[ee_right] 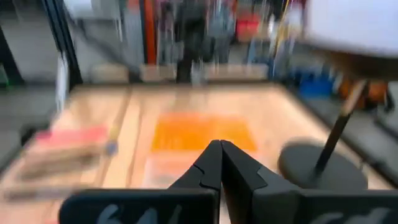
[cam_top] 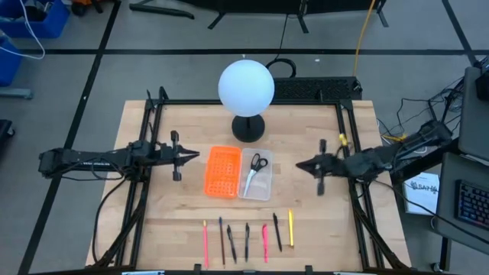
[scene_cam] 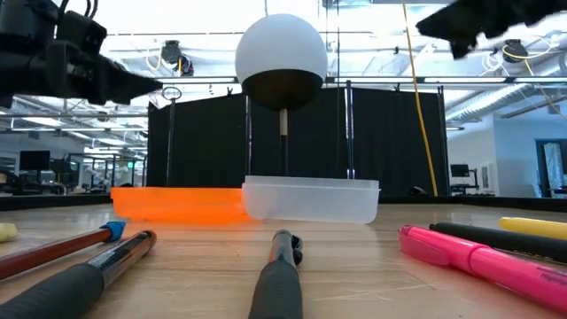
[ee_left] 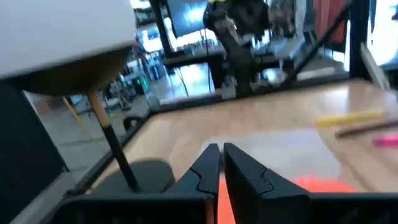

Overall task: Pick & place school supplies into a supply box
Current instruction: Put the yellow pen into the orange supply box

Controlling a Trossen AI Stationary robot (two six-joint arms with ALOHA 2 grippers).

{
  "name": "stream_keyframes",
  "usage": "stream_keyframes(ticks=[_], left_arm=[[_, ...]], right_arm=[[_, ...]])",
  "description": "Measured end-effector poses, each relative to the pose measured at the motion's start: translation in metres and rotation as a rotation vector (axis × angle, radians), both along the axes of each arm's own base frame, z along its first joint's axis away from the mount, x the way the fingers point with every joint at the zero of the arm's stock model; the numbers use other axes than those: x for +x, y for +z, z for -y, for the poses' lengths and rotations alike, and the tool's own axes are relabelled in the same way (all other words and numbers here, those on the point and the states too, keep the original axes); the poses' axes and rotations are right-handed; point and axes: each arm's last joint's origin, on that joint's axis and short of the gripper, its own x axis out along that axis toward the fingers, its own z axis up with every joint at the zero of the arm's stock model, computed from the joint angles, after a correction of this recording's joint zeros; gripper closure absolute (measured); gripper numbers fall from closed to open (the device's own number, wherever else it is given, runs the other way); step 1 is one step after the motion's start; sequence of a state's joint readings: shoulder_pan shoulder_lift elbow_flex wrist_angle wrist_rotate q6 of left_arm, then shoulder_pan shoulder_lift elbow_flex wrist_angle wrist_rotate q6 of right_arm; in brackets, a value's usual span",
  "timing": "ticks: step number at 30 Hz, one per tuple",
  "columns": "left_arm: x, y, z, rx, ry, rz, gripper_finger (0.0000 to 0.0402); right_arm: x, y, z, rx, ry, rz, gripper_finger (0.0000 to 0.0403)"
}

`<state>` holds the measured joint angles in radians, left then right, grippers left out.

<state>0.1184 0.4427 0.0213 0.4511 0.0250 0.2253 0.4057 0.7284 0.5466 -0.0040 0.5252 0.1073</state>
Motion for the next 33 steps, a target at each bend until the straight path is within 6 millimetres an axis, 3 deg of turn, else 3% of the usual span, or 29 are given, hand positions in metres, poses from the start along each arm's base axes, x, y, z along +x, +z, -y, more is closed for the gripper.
stream_keyframes(ticks=[6,12,16,23,27,33], left_arm=[[0.000,0.008,0.000,-0.064,-0.005,0.087,0.0369],[-0.001,0.010,0.000,-0.065,-0.005,0.108,0.0369],[-0.001,0.010,0.000,-0.062,-0.005,0.106,0.0369],[-0.001,0.009,0.000,-0.070,-0.007,0.103,0.0369],[-0.001,0.009,0.000,-0.066,-0.006,0.094,0.0369],[0.000,0.007,0.000,-0.061,-0.005,0.073,0.0369]], right_arm=[[0.060,0.053,-0.047,0.046,-0.028,-0.383,0.0403],[0.101,0.072,-0.099,0.246,-0.107,-0.735,0.0403],[0.119,0.062,-0.133,0.493,-0.179,-0.887,0.0403],[0.127,0.027,-0.185,0.861,-0.428,-0.853,0.0403],[0.121,0.010,-0.197,0.884,-0.612,-0.770,0.0403],[0.118,-0.025,-0.200,0.967,-0.854,-0.681,0.0398]])
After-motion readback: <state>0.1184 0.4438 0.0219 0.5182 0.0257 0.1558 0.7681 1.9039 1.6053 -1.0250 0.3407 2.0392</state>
